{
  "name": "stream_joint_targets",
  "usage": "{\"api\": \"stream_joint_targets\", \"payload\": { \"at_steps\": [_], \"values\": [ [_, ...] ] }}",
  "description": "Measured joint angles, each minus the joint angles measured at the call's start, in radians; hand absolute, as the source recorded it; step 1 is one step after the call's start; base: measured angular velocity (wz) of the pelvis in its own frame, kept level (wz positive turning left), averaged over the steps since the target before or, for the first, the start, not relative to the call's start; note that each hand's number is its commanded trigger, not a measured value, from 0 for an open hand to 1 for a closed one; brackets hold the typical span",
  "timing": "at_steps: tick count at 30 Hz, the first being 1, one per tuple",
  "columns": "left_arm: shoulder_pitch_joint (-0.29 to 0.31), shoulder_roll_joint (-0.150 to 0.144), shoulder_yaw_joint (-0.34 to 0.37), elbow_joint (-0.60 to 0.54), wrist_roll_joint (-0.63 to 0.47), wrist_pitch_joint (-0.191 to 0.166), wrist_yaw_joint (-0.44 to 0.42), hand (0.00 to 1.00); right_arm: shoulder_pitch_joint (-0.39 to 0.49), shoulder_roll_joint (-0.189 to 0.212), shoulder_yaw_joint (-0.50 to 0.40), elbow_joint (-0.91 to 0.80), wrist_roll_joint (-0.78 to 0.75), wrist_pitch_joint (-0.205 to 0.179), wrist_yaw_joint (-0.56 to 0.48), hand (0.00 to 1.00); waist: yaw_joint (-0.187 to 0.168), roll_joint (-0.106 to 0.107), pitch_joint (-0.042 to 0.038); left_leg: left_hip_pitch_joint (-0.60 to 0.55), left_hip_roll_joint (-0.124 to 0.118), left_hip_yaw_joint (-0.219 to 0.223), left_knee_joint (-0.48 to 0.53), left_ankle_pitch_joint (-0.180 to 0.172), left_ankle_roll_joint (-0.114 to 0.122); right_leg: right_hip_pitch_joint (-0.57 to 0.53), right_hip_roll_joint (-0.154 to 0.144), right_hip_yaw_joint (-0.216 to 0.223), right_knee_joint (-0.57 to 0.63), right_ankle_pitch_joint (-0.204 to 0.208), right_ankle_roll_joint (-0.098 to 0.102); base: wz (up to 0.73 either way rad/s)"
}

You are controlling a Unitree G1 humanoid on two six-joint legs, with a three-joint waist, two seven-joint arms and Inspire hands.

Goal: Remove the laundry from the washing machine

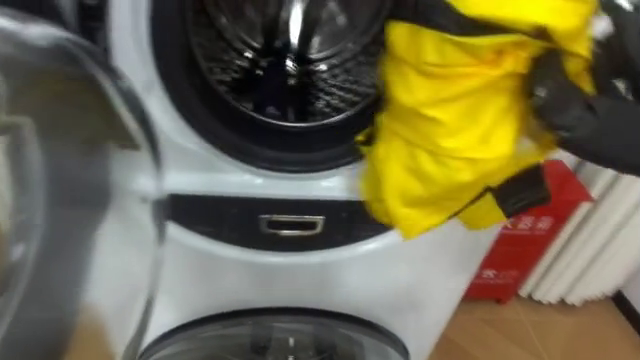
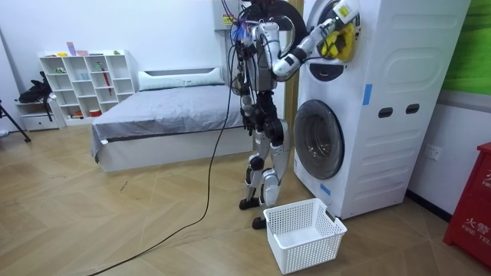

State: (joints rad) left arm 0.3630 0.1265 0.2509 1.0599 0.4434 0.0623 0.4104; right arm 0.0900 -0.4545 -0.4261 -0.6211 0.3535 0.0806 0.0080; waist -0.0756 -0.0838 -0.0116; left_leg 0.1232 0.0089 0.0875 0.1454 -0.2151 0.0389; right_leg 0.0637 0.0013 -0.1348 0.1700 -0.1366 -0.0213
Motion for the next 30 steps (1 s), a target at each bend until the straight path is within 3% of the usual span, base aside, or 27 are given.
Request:
{"api": "stream_joint_targets", "payload": {
  "at_steps": [2, 5, 10, 13, 18, 19, 22, 27, 29, 30],
  "values": [
    [0.003, 0.005, 0.023, -0.003, 0.000, -0.006, 0.001, 0.00, 0.016, 0.000, -0.068, 0.012, 0.003, 0.000, -0.039, 1.00, -0.030, -0.003, 0.0007, 0.003, 0.003, 0.021, -0.001, 0.000, 0.000, -0.010, 0.003, 0.024, 0.001, -0.001, -0.002, -0.21],
    [-0.014, 0.012, 0.030, -0.011, 0.001, -0.006, 0.002, 0.00, 0.067, 0.000, -0.148, 0.015, 0.004, -0.006, -0.103, 1.00, -0.044, -0.007, -0.0002, 0.017, 0.010, 0.051, -0.011, -0.003, -0.005, -0.012, 0.012, 0.058, 0.002, -0.001, -0.004, -0.32],
    [-0.062, 0.023, 0.021, -0.059, 0.024, -0.002, 0.001, 0.00, 0.138, 0.000, -0.155, 0.028, 0.012, -0.003, -0.124, 1.00, -0.054, -0.022, 0.0045, 0.036, 0.022, 0.093, -0.009, -0.013, -0.015, -0.016, 0.035, 0.107, 0.003, 0.002, -0.013, -0.28],
    [-0.095, 0.032, 0.010, -0.058, 0.021, 0.008, 0.001, 0.00, 0.169, 0.000, -0.149, 0.073, 0.013, 0.019, -0.099, 1.00, -0.053, -0.023, 0.0042, 0.050, 0.033, 0.131, -0.008, -0.018, -0.021, -0.020, 0.045, 0.146, 0.014, 0.005, -0.018, -0.35],
    [-0.136, 0.044, -0.061, -0.056, 0.018, 0.034, -0.001, 0.00, 0.224, 0.029, -0.084, 0.136, 0.007, 0.044, -0.056, 1.00, -0.056, -0.016, 0.0055, 0.045, 0.042, 0.180, -0.008, -0.015, -0.027, -0.048, 0.058, 0.182, 0.020, 0.021, -0.029, -0.31],
    [-0.145, 0.046, -0.088, -0.056, 0.018, 0.040, -0.004, 0.00, 0.226, 0.042, -0.056, 0.175, -0.002, 0.045, -0.043, 1.00, -0.057, -0.004, 0.0003, 0.045, 0.046, 0.195, -0.008, -0.015, -0.029, -0.052, 0.065, 0.199, 0.018, 0.028, -0.029, -0.34],
    [-0.182, 0.044, -0.161, -0.028, 0.018, 0.040, -0.017, 0.00, 0.240, 0.097, 0.017, 0.284, -0.020, 0.055, -0.013, 1.00, -0.054, -0.002, 0.0024, 0.045, 0.053, 0.230, -0.009, -0.012, -0.034, -0.066, 0.073, 0.217, 0.019, 0.042, -0.036, -0.36],
    [-0.231, 0.042, -0.201, 0.003, -0.018, 0.047, -0.042, 0.00, 0.271, 0.127, 0.104, 0.375, -0.034, 0.106, 0.058, 1.00, -0.060, 0.028, 0.0044, 0.036, 0.063, 0.280, -0.008, -0.015, -0.046, -0.091, 0.090, 0.260, 0.021, 0.054, -0.036, -0.29],
    [-0.233, 0.046, -0.239, 0.002, -0.021, 0.065, -0.051, 0.00, 0.271, 0.143, 0.136, 0.425, -0.044, 0.107, 0.063, 1.00, -0.070, 0.052, 0.0022, 0.031, 0.067, 0.289, -0.008, -0.012, -0.049, -0.093, 0.097, 0.270, 0.018, 0.062, -0.041, -0.19],
    [-0.231, 0.046, -0.246, 0.002, -0.022, 0.065, -0.051, 0.00, 0.271, 0.151, 0.141, 0.448, -0.042, 0.107, 0.064, 1.00, -0.074, 0.054, 0.0033, 0.032, 0.066, 0.290, -0.008, -0.011, -0.049, -0.092, 0.098, 0.270, 0.018, 0.064, -0.044, -0.05]
  ]
}}
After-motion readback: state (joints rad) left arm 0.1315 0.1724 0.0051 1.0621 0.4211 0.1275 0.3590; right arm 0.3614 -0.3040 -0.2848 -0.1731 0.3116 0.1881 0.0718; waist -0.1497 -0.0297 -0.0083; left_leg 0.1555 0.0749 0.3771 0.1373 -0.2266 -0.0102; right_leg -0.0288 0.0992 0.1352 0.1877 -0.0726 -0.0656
